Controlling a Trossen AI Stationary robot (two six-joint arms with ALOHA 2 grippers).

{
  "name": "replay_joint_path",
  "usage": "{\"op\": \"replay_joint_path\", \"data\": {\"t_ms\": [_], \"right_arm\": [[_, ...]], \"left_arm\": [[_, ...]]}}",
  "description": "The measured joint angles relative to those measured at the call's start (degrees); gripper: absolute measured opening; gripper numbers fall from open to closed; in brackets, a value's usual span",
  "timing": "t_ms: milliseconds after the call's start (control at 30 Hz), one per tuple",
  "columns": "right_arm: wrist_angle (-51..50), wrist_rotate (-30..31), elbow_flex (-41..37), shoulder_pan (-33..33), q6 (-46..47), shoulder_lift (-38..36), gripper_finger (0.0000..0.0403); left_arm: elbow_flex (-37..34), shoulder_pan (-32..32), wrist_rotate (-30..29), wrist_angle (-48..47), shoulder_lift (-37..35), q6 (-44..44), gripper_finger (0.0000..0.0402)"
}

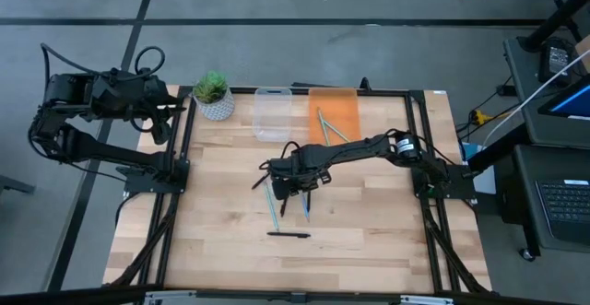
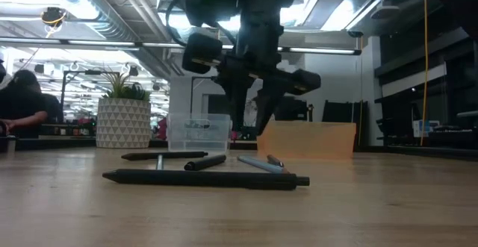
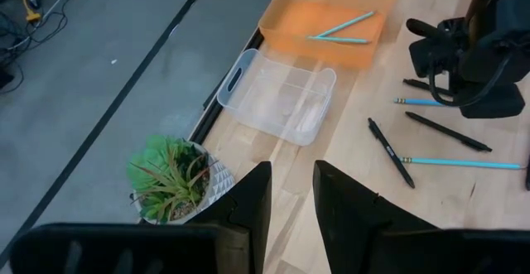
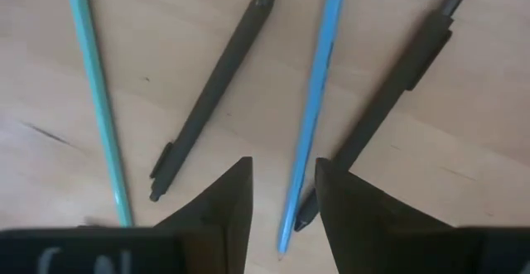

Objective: Sort pens & pencils
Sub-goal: Put the light blue pencil into the orange bin

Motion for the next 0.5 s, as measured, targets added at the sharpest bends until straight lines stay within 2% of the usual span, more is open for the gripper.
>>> {"op": "replay_joint_path", "data": {"t_ms": [500], "right_arm": [[0.59,-0.03,0.02,-1.10,-2.24,2.12,0.0133]], "left_arm": [[0.00,-0.02,0.00,0.00,0.01,-0.02,0.0086]]}}
